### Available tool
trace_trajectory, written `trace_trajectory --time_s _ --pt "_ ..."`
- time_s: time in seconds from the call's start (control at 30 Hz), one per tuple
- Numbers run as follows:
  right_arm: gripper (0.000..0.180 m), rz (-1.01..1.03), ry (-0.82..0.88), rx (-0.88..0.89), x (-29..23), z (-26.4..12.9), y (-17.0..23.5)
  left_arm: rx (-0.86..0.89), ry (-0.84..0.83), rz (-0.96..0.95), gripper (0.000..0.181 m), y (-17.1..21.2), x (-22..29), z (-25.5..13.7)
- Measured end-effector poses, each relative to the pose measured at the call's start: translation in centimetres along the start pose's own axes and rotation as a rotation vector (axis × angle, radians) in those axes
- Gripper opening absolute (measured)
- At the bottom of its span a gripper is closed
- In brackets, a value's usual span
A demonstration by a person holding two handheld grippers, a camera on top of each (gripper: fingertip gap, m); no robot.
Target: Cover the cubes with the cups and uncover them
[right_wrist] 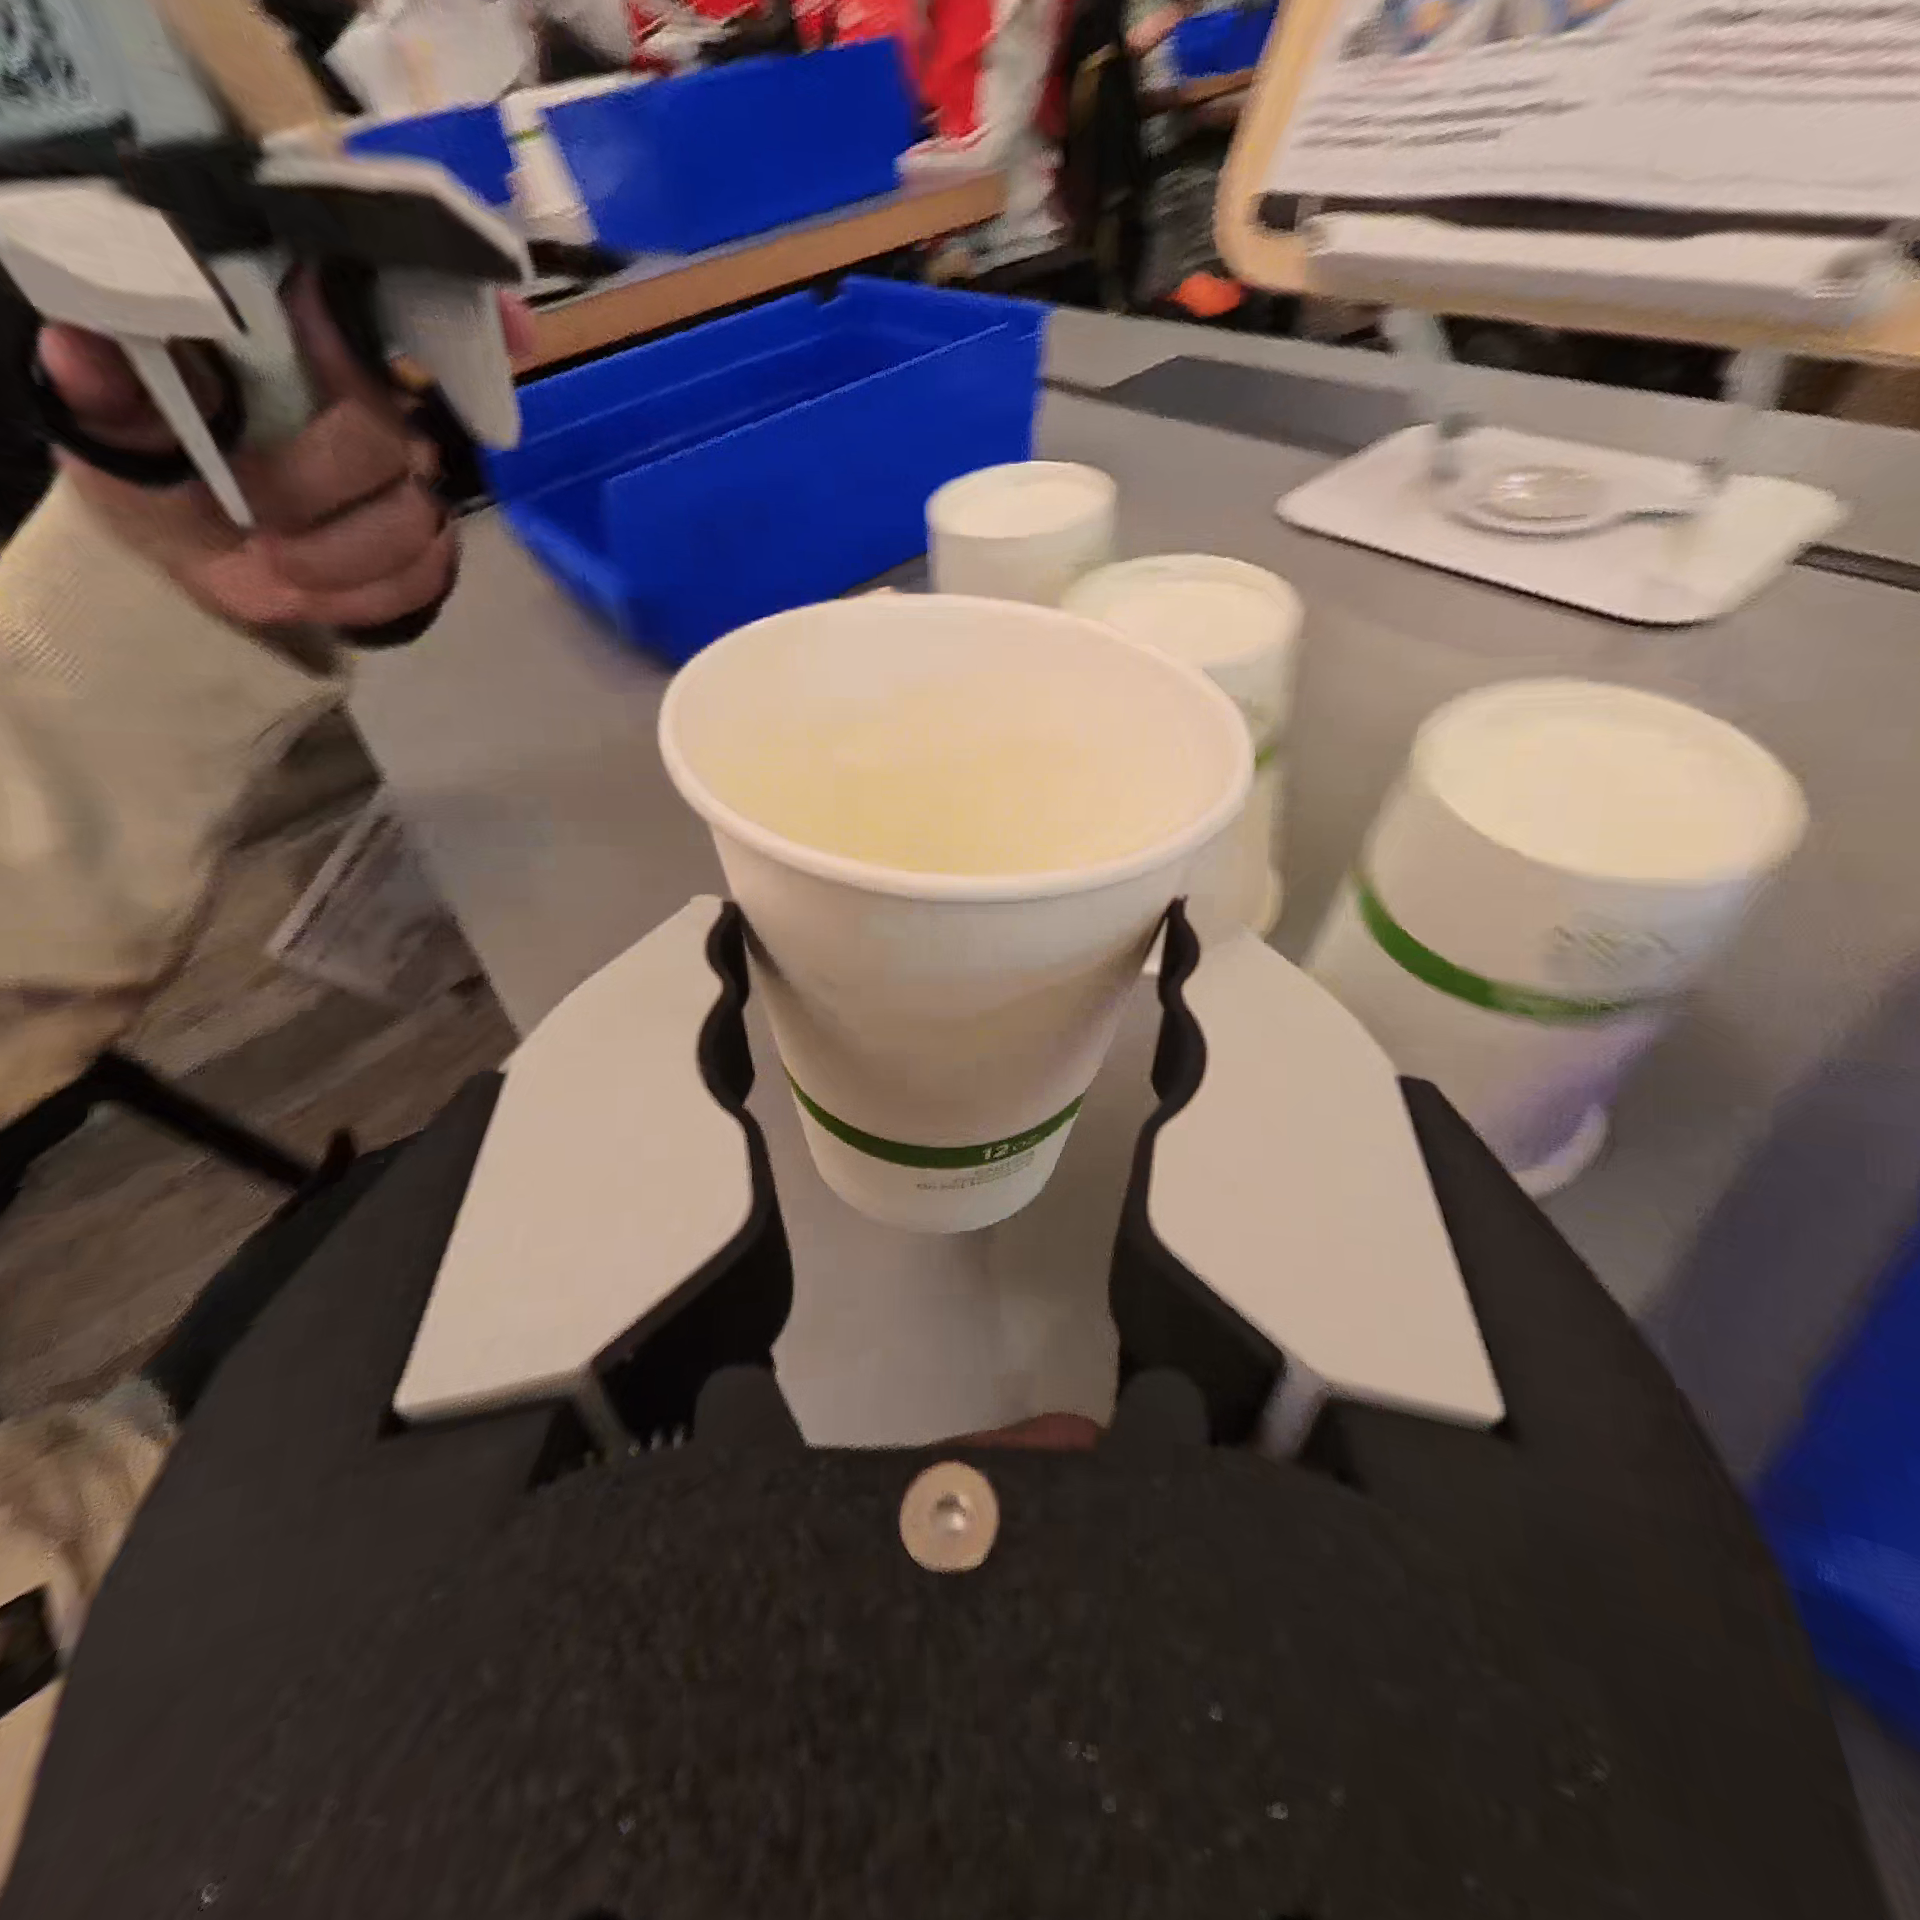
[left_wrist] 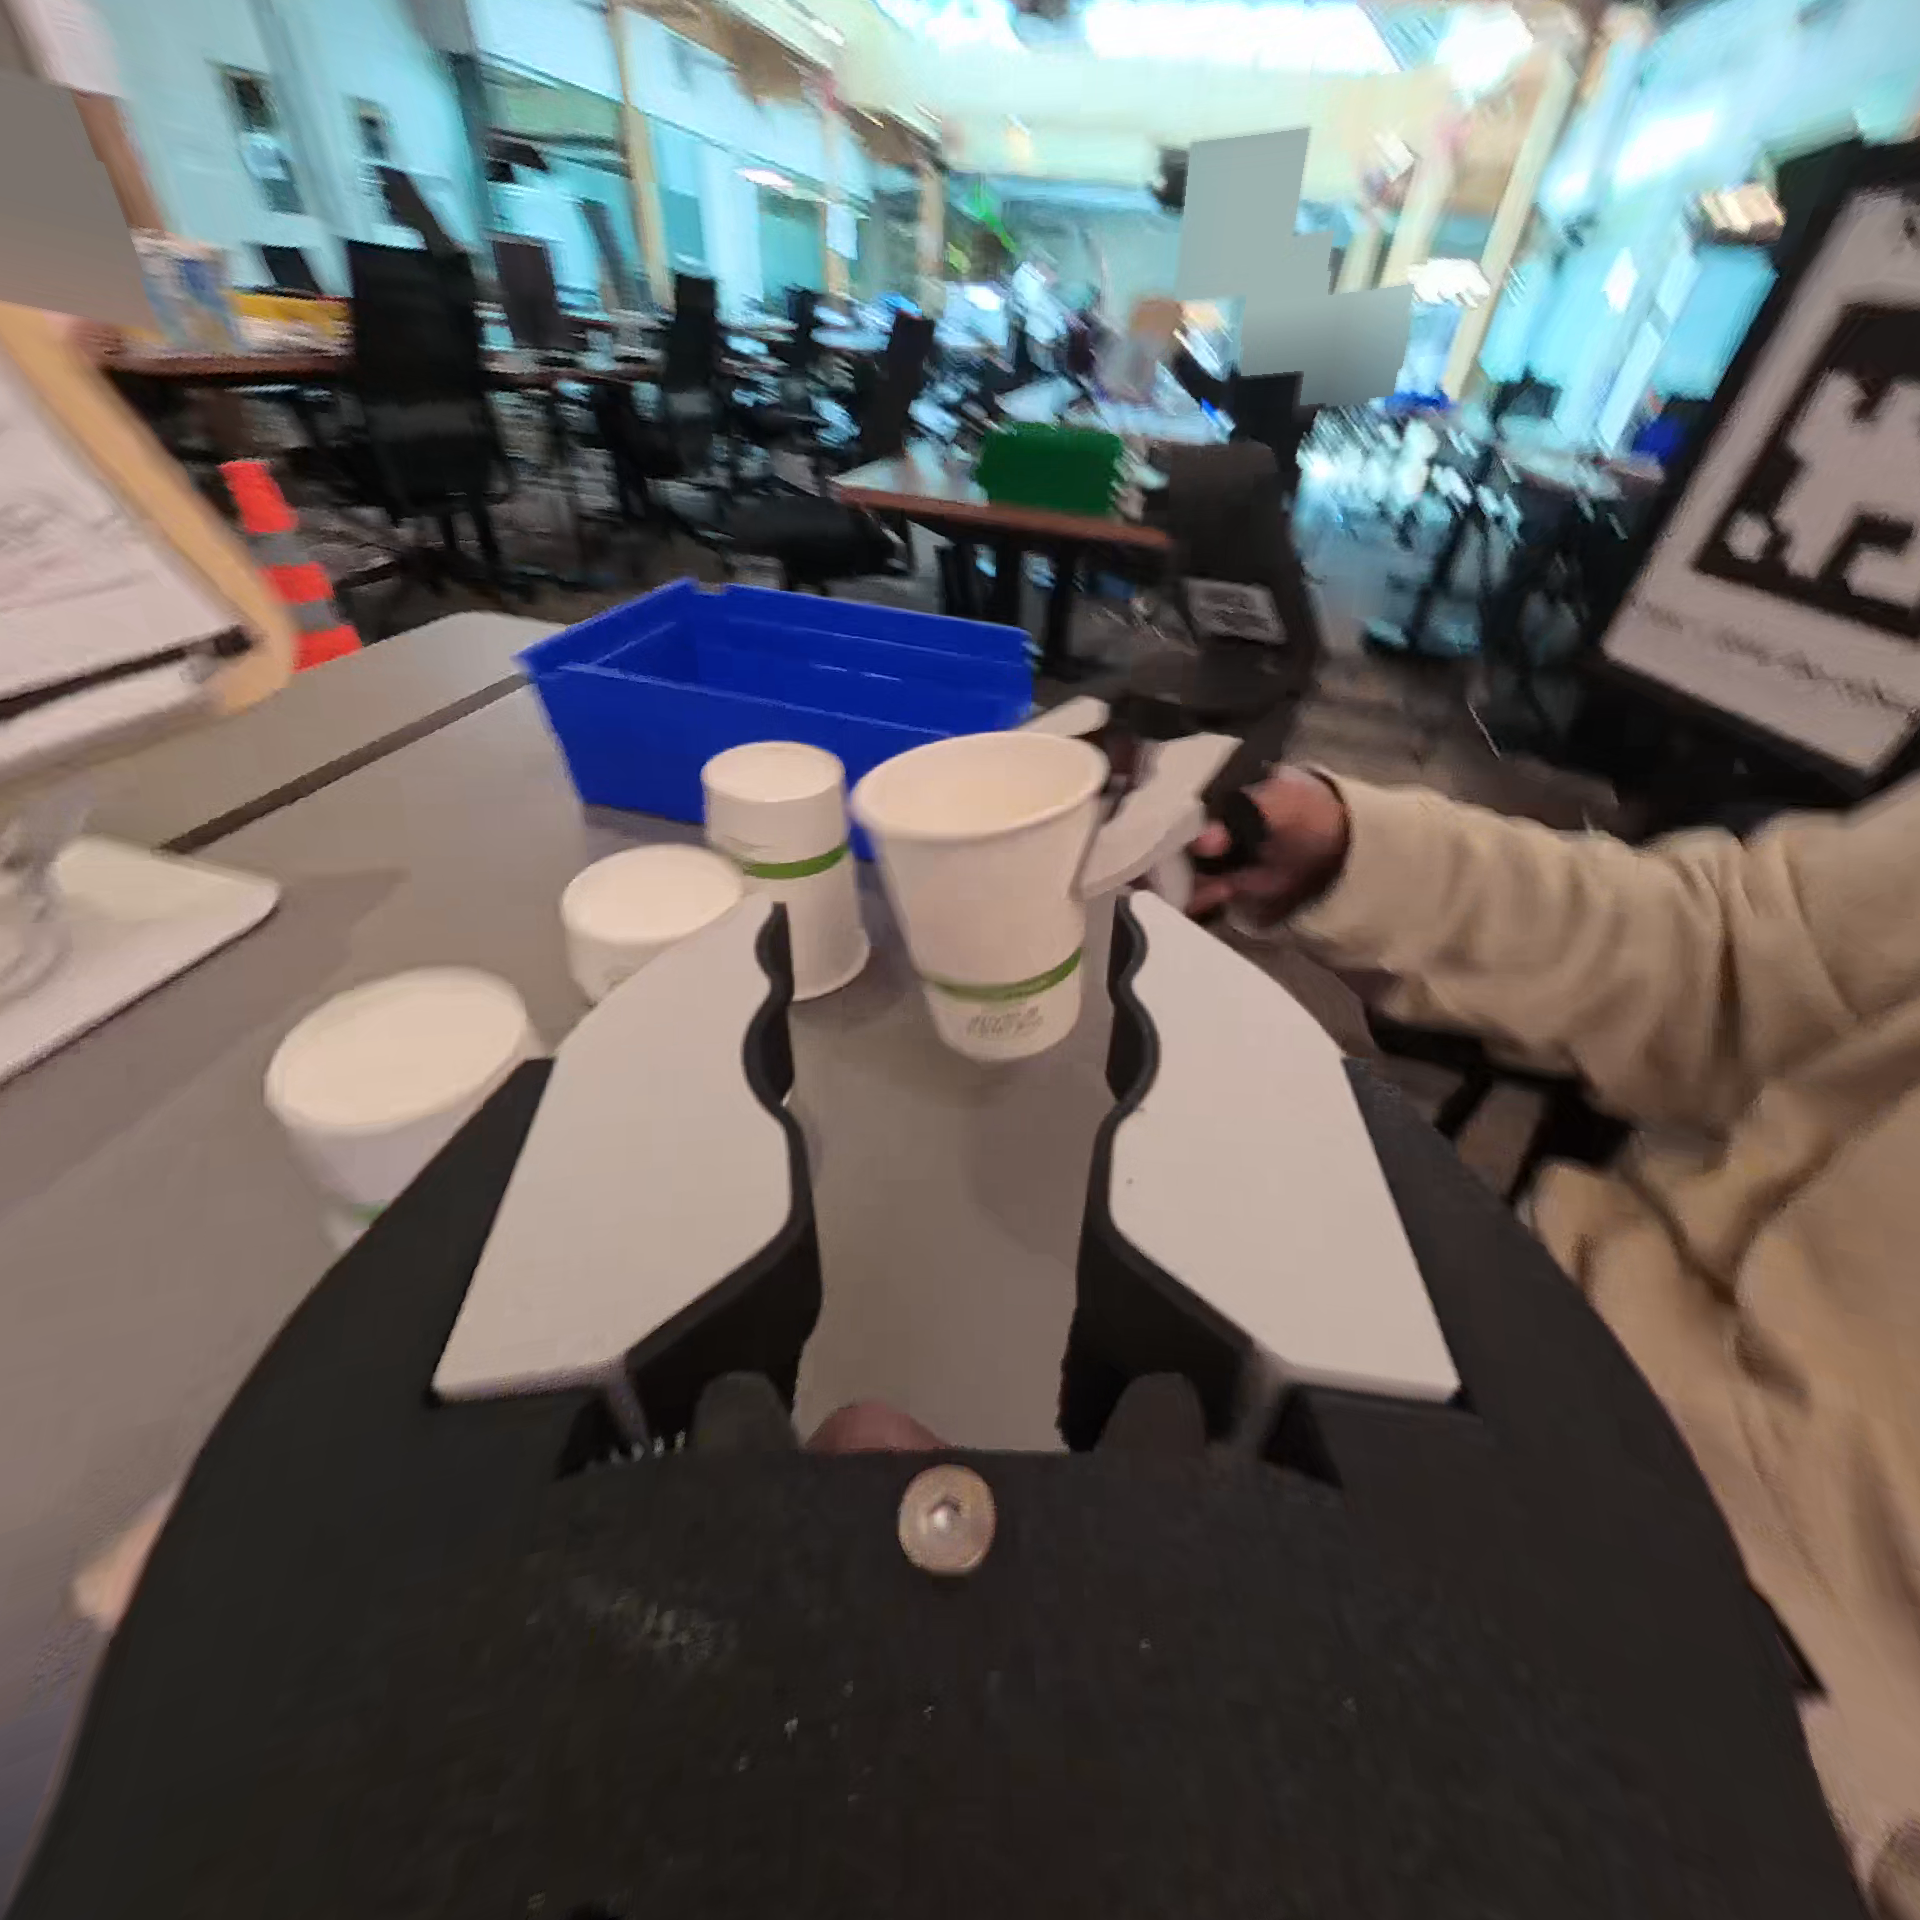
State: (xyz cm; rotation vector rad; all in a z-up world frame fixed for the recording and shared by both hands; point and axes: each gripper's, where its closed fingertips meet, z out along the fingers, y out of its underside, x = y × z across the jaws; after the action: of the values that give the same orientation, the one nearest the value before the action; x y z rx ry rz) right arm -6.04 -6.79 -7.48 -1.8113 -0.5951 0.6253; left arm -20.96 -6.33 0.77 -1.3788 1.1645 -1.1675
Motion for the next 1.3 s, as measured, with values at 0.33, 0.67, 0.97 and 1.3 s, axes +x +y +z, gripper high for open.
trace_trajectory --time_s 0.33,0.67,0.97,1.3 --pt "0.077 -0.012 0.431 0.04 5.7 -4.3 3.3 -0.061 -0.898 -0.18 0.055 9.2 -8.1 -6.6" --pt "0.077 0.013 0.462 -0.013 7.1 -3.6 5.3 -0.096 -0.943 -0.115 0.056 10.2 -7.1 -6.0" --pt "0.084 -0.018 0.416 -0.022 6.3 -3.2 5.2 -0.13 -0.936 -0.155 0.058 11.4 -7.4 -5.8" --pt "0.089 -0.168 0.338 0.156 -1.7 -5.9 -1.8 -0.161 -0.93 -0.198 0.064 12.4 -6.8 -6.1"
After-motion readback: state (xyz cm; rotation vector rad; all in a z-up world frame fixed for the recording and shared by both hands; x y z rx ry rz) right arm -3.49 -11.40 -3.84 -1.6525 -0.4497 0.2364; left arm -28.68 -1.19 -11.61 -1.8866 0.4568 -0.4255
